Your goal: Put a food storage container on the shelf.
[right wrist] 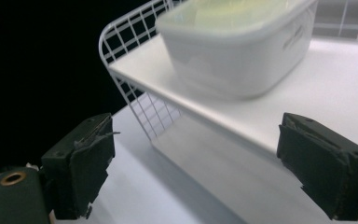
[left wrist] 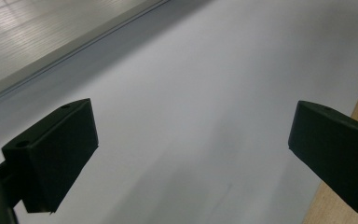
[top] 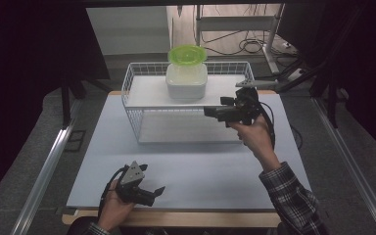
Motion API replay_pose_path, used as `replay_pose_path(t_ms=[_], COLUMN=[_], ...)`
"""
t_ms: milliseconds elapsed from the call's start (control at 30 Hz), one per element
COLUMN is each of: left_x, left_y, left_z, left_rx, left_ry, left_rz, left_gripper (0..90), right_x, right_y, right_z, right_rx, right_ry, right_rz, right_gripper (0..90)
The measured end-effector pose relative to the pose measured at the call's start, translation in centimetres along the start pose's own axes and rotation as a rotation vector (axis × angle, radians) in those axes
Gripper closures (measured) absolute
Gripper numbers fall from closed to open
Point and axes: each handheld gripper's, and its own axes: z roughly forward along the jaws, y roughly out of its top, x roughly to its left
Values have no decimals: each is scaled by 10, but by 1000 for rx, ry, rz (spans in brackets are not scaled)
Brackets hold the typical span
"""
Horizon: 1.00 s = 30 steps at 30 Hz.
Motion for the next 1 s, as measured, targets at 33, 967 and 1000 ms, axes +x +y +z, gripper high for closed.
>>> replay_pose_path(t_ms=[33,967,1000], left_x=[0,3,3], left_y=[0,-1,-1], left_z=[0,-3,-3], left_rx=[-2,-32,-31], left_ry=[0,9,10], left_rz=[1,-12,-10], left_gripper=[12,12,12], right_x=[1,-3,-4], right_y=[-5,-127,-131], right_z=[0,-22,-23], right_rx=[5,24,31], right_ry=[-8,-98,-100], right_rz=[-13,-121,-120], right_gripper=[100,40,39])
